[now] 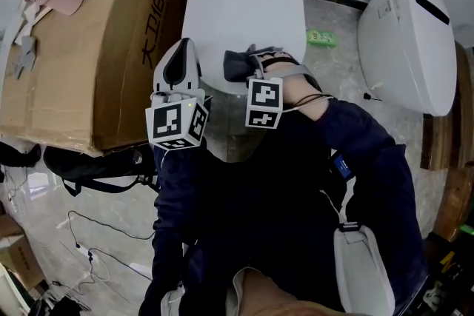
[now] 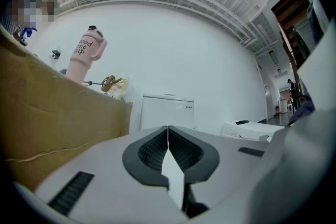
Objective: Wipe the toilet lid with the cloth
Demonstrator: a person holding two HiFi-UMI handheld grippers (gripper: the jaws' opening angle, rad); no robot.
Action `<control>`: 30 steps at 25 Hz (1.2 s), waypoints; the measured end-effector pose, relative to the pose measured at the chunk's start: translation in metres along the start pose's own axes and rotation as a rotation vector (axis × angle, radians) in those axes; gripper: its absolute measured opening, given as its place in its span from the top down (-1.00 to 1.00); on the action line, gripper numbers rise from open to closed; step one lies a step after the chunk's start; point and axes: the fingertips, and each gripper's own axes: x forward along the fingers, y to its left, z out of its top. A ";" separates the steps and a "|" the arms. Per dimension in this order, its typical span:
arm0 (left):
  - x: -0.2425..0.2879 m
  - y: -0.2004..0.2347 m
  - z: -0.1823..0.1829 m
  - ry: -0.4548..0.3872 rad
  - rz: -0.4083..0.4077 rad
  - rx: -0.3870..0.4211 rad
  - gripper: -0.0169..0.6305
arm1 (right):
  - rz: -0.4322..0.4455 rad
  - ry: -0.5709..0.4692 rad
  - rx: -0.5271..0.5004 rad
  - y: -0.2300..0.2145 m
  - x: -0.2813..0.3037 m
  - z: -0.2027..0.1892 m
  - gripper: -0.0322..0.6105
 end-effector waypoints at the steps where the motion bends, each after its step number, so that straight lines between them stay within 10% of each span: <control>1: 0.000 0.000 0.001 -0.003 -0.001 0.001 0.90 | 0.013 0.000 0.004 0.004 -0.002 0.001 0.69; 17: -0.005 0.001 0.004 0.013 0.002 0.004 0.90 | 0.305 0.004 0.130 0.013 -0.016 0.002 0.69; 30: -0.023 0.010 -0.002 0.032 0.081 0.000 0.90 | -0.341 -0.032 0.055 -0.235 0.058 0.000 0.69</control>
